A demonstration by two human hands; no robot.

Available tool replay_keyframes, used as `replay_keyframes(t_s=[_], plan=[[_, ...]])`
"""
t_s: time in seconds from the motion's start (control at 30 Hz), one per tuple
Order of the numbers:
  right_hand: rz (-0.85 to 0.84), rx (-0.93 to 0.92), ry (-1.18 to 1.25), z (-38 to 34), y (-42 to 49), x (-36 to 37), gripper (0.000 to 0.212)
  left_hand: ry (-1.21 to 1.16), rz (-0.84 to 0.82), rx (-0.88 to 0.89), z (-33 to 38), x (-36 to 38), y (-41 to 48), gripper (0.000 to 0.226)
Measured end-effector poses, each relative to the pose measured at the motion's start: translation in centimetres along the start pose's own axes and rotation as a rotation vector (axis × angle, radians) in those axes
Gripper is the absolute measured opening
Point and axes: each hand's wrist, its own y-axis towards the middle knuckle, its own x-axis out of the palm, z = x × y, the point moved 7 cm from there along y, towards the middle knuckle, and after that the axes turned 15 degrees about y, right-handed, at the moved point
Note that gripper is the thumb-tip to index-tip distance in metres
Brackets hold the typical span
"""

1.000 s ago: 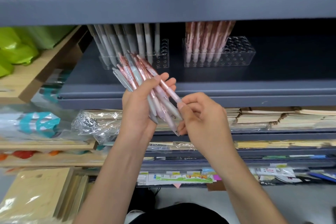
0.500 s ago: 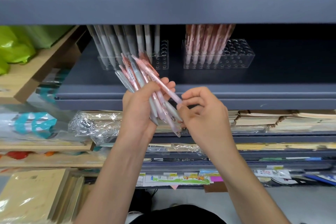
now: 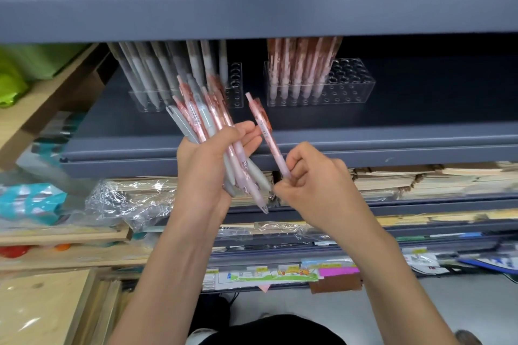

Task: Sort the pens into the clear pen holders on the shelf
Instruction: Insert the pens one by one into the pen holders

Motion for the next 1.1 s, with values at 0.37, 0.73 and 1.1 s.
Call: replay_keyframes(t_s=[0.37, 0.73, 1.1], plan=[[-0.102, -0.1, -0.065, -0.2, -0.3, -0.1, 0.029, 0.01, 0.03, 0.004, 0.1, 0.0, 0.3, 0.02], [0.259, -0.097, 0.604, 0.5, 0.8, -6.0, 0.006, 0.067, 0.012, -0.009, 0.2, -0.3, 0.7, 0.02], [0.573, -0.249, 0.608, 0.3, 9.5, -13.5, 0.012, 0.134, -0.009, -0.048, 0.0, -0.3, 0.7, 0.011]])
